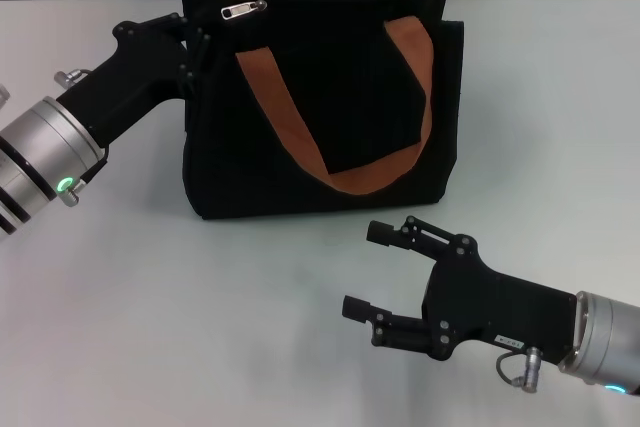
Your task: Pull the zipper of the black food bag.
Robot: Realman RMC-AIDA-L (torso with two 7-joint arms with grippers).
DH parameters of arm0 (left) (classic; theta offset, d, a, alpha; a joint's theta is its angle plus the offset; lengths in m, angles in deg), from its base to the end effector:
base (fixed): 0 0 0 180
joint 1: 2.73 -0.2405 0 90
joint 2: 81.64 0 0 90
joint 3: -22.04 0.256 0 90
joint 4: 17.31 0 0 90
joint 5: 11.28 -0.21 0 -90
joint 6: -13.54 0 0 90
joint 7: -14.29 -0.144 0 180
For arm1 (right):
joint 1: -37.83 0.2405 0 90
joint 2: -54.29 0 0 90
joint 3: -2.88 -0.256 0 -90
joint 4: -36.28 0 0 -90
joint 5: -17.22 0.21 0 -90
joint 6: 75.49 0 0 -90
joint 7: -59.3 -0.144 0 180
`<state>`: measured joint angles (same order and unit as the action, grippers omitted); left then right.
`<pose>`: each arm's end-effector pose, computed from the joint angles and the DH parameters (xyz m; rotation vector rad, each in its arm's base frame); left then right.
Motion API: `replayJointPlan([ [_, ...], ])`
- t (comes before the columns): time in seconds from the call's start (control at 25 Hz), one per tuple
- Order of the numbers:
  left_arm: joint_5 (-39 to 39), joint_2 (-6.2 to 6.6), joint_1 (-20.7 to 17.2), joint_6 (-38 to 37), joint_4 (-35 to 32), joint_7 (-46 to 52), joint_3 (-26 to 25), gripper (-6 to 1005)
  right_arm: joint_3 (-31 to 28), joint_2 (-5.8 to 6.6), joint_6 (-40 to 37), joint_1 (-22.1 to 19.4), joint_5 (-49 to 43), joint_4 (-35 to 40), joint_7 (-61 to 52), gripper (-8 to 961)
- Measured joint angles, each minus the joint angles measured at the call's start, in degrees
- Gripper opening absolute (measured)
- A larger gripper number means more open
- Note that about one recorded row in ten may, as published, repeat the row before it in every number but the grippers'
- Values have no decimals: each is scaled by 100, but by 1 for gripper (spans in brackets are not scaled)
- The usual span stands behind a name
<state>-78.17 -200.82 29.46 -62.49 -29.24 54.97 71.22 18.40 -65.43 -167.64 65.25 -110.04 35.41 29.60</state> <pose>-0.2589 0.3555 -0.0210 -2.1293 -0.4108 -1.0026 0.2626 0.2334 -0.0893 -2.6167 0.2832 1.0997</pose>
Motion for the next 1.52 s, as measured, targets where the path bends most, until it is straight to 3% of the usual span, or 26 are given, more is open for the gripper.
replayJointPlan([
  [0.2, -14, 0, 7, -95, 27, 104, 9, 71, -66, 2, -22, -28, 147, -82, 2, 801],
  [0.32, -10, 0, 43, -425, 47, 656, 8, 29, -311, 2, -69, -88, 153, -148, 3, 786],
  [0.52, -87, 1, 194, -440, 69, 938, 59, 30, -778, 3, -134, -221, 159, -235, 11, 759],
  [1.08, -90, 0, 203, -376, 86, 967, 79, 33, -928, 6, -443, -217, 202, -307, 179, 686],
  [1.28, -96, 0, 221, -741, 47, 906, 90, 34, -1747, 5, -818, -366, 208, -327, 182, 660],
  [1.52, -102, 1, 394, -806, 67, 726, 134, 36, -2137, 37, -911, -176, 208, -304, 63, 427],
])
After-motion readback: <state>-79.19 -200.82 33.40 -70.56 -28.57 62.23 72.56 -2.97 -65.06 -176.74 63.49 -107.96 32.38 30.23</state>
